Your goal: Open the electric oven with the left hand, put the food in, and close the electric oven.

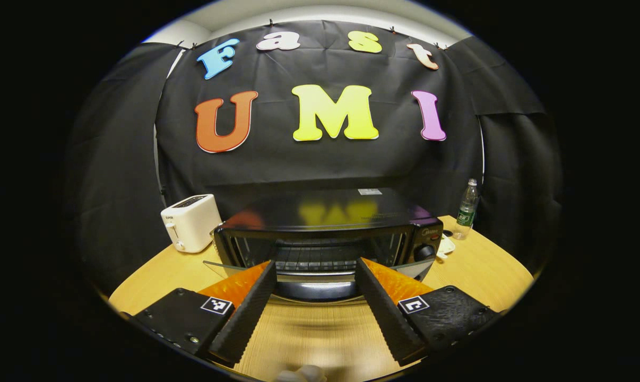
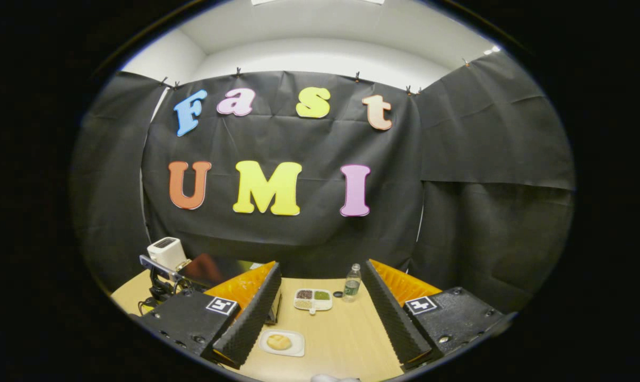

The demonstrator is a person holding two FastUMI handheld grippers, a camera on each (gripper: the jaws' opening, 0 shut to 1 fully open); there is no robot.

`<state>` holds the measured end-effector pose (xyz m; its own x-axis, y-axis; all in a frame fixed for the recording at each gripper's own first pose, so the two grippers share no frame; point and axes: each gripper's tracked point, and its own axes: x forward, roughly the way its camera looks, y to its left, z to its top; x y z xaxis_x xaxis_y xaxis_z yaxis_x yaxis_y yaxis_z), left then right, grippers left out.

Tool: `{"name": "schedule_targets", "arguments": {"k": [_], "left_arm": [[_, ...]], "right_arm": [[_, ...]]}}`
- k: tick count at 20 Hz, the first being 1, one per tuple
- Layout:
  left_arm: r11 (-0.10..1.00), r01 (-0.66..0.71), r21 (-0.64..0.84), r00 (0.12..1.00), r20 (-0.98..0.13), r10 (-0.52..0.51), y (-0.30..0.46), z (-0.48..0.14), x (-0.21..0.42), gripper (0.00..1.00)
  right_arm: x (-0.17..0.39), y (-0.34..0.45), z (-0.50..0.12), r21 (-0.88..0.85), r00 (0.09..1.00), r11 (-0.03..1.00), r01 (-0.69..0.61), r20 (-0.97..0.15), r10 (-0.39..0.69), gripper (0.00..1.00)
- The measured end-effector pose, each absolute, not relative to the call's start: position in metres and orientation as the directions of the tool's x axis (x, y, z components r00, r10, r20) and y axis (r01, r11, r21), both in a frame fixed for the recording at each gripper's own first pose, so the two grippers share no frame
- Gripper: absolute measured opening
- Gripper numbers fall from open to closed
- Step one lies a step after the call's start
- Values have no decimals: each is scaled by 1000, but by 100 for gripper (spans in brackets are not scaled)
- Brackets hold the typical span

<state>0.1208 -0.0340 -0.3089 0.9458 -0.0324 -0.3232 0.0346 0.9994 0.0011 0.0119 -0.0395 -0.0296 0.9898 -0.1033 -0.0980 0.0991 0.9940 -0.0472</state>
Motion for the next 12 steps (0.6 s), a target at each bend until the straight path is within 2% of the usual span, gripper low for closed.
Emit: {"name": "schedule_targets", "arguments": {"k": [12], "left_arm": [[999,33,6,910,-413,-28,-33,-344,72,98]], "right_arm": [[1,-42,-49,-35,988,996,81,-127,-85,100]]}}
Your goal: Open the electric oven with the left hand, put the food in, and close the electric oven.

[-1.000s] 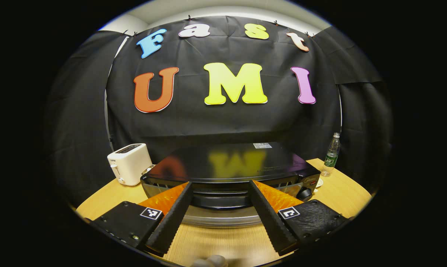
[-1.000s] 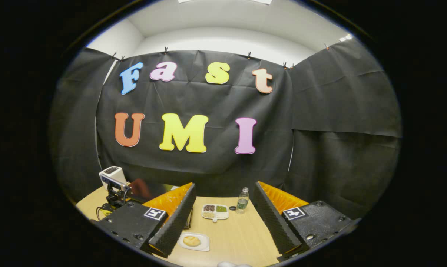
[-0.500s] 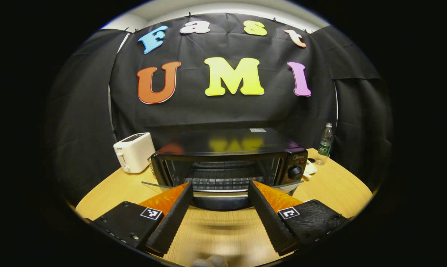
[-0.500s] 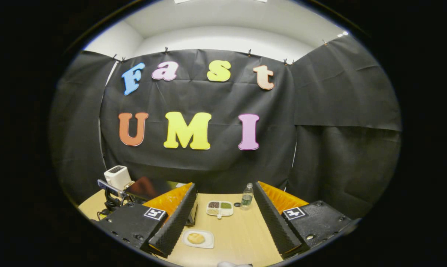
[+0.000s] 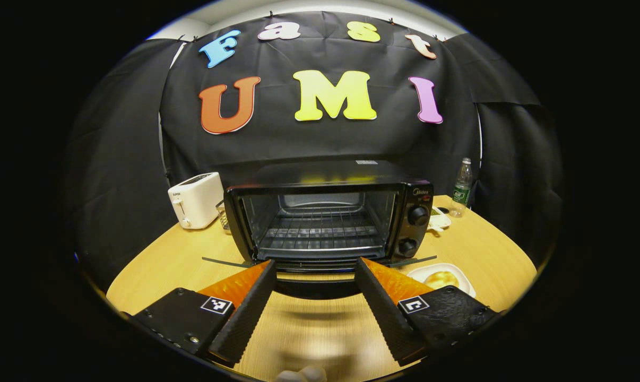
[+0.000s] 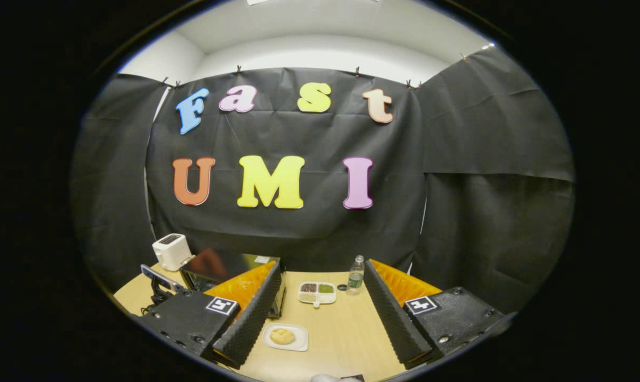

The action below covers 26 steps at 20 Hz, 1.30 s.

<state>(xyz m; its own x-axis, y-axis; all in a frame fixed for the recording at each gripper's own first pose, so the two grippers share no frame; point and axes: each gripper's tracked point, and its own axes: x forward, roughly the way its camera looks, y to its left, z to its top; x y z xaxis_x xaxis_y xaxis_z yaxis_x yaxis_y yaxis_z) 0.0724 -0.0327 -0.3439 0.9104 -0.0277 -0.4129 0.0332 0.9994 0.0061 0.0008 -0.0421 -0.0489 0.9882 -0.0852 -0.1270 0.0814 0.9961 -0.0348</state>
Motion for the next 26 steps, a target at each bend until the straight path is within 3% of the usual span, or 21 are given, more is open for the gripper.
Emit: {"name": "schedule_targets", "arguments": {"k": [8,17,26], "left_arm": [[999,31,-15,877,-480,-35,-33,-371,50,98],[998,27,-62,780,-623,-60,-34,-430,25,96],[998,39,-53,783,-618,-63,-40,-430,25,94]], "right_arm": [[0,-38,-65,-21,984,997,71,-160,-74,99],[0,-36,-78,-23,981,998,65,-182,-68,99],[2,-38,-95,-16,974,998,66,-218,-68,100]]}}
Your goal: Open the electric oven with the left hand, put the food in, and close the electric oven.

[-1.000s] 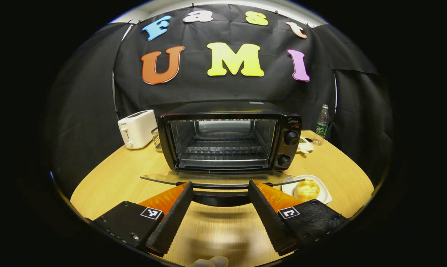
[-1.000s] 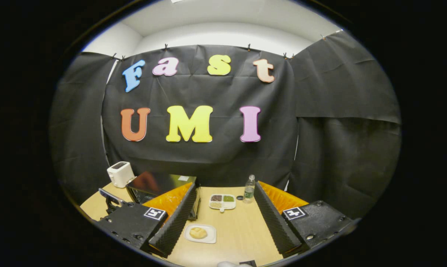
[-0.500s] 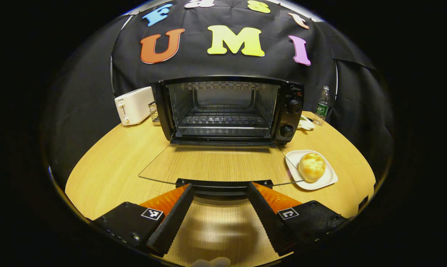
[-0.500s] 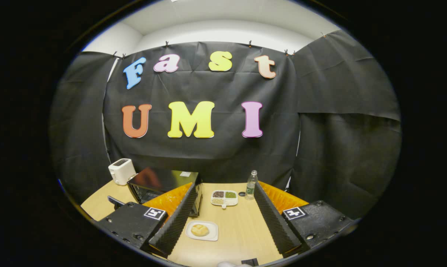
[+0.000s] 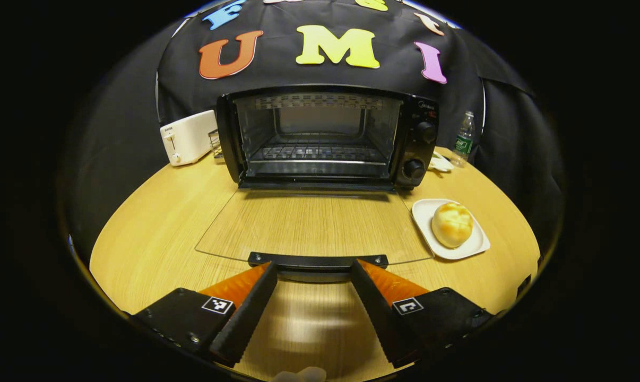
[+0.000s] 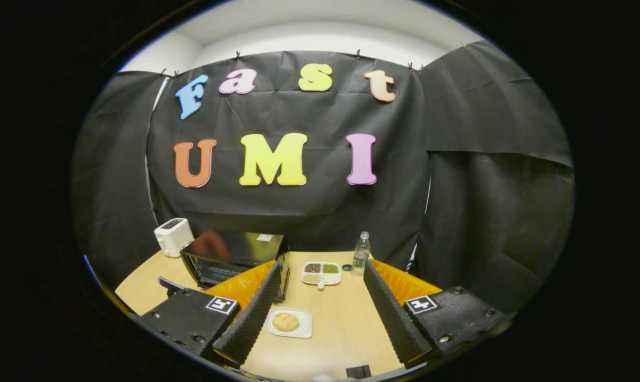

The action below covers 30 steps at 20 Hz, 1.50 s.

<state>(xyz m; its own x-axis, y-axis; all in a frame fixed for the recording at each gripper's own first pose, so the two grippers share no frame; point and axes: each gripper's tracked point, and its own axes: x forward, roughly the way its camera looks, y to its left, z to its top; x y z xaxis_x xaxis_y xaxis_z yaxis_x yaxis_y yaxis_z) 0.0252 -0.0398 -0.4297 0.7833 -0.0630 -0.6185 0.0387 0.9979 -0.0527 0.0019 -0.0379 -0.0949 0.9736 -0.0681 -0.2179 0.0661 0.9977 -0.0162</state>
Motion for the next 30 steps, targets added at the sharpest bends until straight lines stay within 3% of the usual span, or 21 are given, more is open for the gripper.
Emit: {"name": "schedule_targets", "arguments": {"k": [9,15,22,30], "left_arm": [[997,71,-43,922,-379,-82,-23,-300,35,93],[996,84,0,985,-148,-83,-10,-166,18,92],[999,25,-25,999,-25,-26,16,-66,-8,92],[999,24,-32,999,-35,-25,19,-48,-15,92]], "right_arm": [[13,-34,-87,-40,988,998,55,-144,-60,100],[21,-15,-147,-91,987,996,16,-160,-30,99],[30,20,-248,-70,956,997,-41,-291,19,99],[66,51,-387,-2,860,999,-50,-508,42,100]]}}
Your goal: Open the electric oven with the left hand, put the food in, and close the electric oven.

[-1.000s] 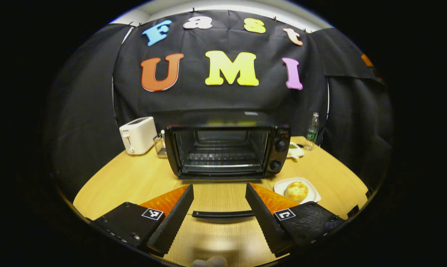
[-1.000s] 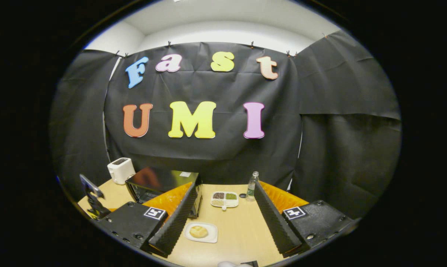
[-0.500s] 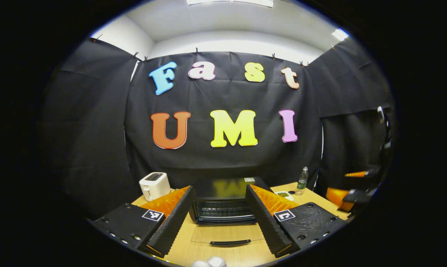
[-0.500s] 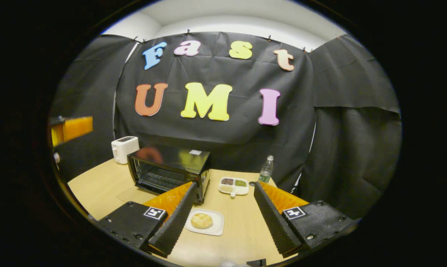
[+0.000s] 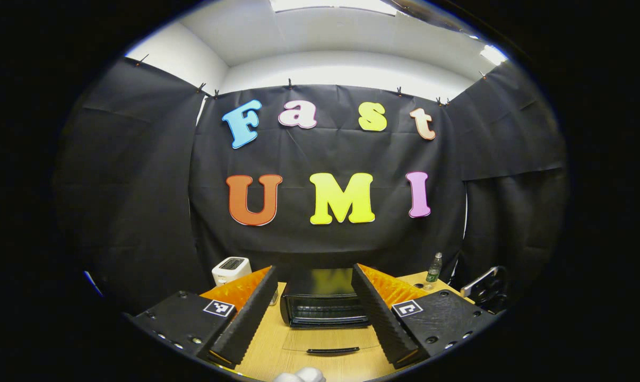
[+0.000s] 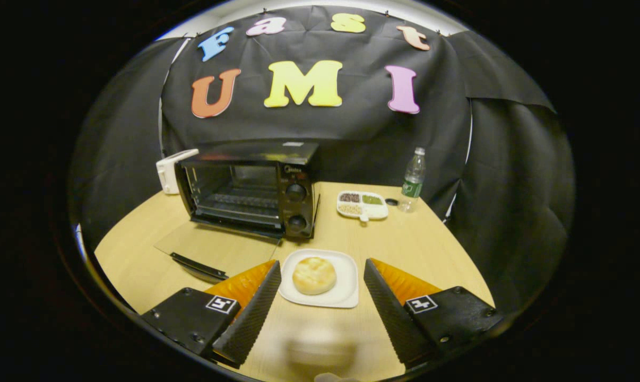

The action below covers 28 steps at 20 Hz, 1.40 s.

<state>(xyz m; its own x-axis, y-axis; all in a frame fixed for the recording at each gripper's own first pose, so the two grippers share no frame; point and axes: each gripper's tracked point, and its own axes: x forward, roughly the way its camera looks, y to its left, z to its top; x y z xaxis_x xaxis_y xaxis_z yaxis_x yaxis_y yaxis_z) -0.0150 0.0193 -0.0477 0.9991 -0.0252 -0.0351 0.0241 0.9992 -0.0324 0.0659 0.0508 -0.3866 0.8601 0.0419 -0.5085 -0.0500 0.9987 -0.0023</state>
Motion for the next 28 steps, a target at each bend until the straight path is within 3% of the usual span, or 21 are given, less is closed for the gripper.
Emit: {"name": "schedule_targets", "arguments": {"k": [10,20,25,28], "left_arm": [[1000,-10,-7,1000,-24,10,38,-32,-7,92],[1000,-6,1,998,-59,6,45,-44,4,92],[1000,1,0,998,-66,-1,44,-46,4,92],[1000,4,-13,997,-71,-5,47,-47,5,92]], "right_arm": [[127,63,-452,-18,801,1000,-9,-599,-3,99],[135,65,-486,-21,741,1000,-1,-672,-13,100],[137,66,-486,-38,732,999,-23,-681,-9,82],[138,70,-475,-22,737,999,-30,-676,7,78]]}}
